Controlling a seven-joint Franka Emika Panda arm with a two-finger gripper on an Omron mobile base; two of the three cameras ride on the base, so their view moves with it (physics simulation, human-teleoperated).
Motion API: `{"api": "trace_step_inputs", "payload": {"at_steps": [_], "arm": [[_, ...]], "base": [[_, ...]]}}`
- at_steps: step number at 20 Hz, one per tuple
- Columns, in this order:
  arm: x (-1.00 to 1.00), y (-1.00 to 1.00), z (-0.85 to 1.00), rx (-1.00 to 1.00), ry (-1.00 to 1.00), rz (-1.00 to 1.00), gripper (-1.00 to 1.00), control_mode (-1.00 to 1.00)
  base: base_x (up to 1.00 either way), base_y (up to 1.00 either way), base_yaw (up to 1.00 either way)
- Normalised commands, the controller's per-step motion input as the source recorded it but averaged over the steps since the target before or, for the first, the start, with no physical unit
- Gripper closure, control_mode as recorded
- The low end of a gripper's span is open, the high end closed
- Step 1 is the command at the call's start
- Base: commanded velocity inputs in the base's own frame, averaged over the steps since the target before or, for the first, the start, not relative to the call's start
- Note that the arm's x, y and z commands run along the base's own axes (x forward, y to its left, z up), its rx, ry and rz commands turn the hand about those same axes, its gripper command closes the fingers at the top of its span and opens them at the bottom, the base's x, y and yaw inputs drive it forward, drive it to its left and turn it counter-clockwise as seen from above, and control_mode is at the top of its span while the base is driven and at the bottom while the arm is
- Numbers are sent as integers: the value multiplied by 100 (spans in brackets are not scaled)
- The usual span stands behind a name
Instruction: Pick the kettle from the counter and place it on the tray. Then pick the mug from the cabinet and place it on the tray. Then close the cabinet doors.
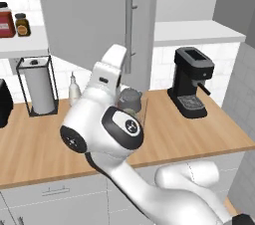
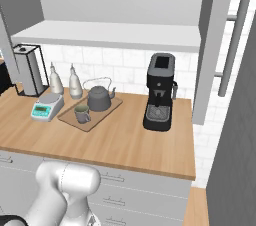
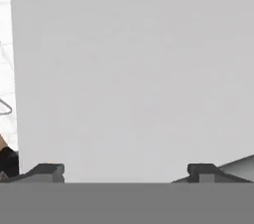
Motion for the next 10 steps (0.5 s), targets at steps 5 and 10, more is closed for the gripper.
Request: {"api": "trace_step_inputs", "payload": {"at_steps": [5, 10], "arm": [[72, -77, 0, 0, 3, 0, -100, -100], [81, -63, 0, 0, 8, 0, -100, -100]], "base": [[0, 0, 0], [0, 0, 0]]}}
